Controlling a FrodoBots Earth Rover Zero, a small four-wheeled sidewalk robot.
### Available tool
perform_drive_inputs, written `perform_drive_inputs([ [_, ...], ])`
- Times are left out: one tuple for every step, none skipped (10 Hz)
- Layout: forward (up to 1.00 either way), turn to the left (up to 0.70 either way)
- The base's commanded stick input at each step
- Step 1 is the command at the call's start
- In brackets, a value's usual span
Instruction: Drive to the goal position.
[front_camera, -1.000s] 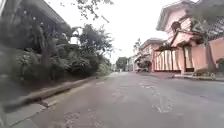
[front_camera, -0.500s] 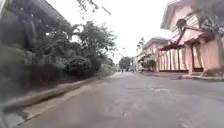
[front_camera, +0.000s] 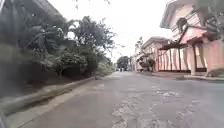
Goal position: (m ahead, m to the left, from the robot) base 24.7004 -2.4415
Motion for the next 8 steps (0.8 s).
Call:
perform_drive_inputs([
  [1.0,0.0],
  [1.0,0.0],
  [1.0,-0.01],
  [1.0,-0.03],
  [1.0,-0.04],
  [1.0,-0.01],
  [1.0,0.0],
  [1.0,0.0],
])
